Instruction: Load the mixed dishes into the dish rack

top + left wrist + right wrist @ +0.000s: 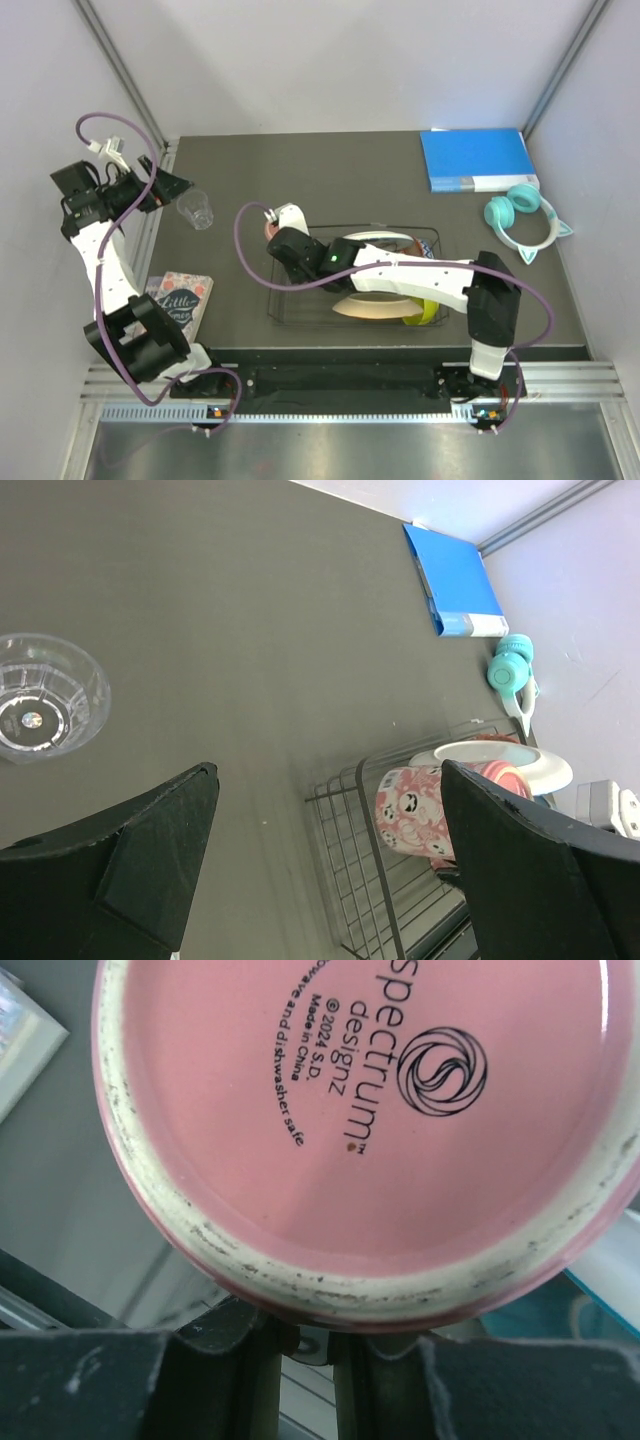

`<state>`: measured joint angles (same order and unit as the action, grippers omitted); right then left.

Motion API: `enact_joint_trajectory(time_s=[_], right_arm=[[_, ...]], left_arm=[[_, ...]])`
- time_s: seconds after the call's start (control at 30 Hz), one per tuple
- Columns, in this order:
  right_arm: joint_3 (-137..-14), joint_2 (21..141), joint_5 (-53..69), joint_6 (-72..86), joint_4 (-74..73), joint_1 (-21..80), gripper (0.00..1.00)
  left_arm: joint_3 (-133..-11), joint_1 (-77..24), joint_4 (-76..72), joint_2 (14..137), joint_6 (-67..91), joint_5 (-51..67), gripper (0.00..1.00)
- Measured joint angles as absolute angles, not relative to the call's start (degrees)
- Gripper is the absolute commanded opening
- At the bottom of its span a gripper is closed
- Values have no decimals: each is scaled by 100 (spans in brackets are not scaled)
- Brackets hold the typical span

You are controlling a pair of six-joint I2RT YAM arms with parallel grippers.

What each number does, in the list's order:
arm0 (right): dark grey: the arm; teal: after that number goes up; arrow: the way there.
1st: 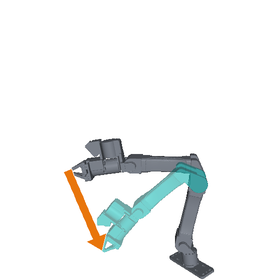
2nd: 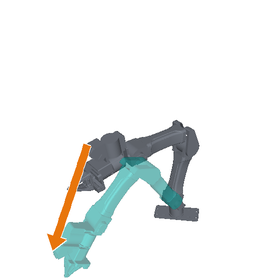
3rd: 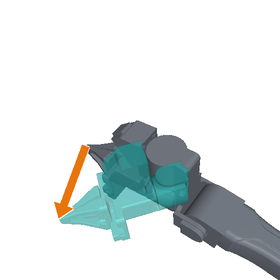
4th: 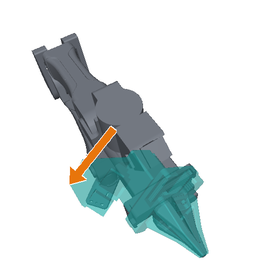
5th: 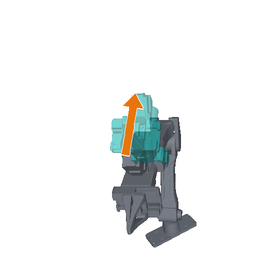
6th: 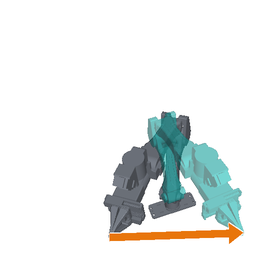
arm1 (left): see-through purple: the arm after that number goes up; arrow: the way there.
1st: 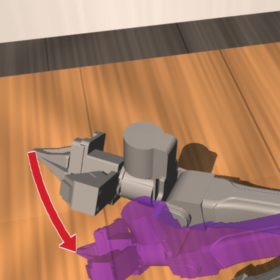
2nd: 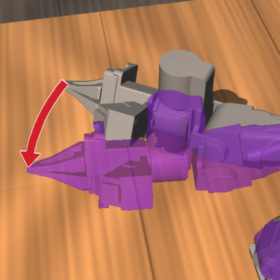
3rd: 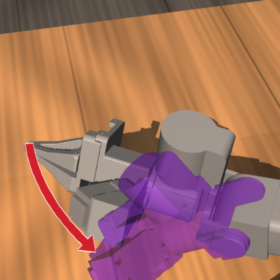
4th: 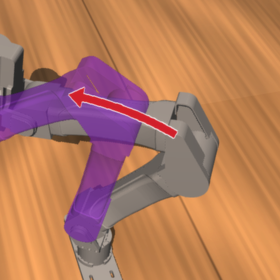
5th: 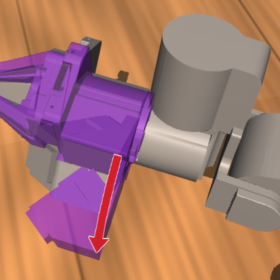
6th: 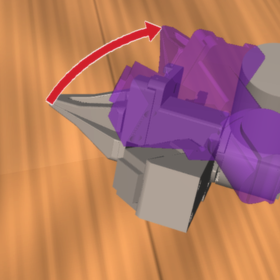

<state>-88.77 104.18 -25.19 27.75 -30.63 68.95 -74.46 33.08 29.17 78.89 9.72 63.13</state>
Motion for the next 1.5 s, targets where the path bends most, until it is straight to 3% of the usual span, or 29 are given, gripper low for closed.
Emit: enact_joint_trajectory(time_s=[0.43,1.4,1.43,1.47,1.5], right_arm=[[-8366,10173,-2556,2873,-3662,6912,0],[-8134,10831,-1903,2606,-2880,6720,0],[-8136,10847,-1925,2600,-2856,6700,3],[-8141,10857,-1938,2596,-2836,6683,20],[-8143,10871,-1940,2596,-2821,6661,27]], left_arm=[[-7328,3308,2919,7856,947,6305,97],[-7102,3308,2919,7752,777,6206,97],[-7102,3308,2917,7752,768,6206,97],[-7102,3312,2919,7752,753,6206,97],[-7102,3312,2919,7752,740,6206,97]])
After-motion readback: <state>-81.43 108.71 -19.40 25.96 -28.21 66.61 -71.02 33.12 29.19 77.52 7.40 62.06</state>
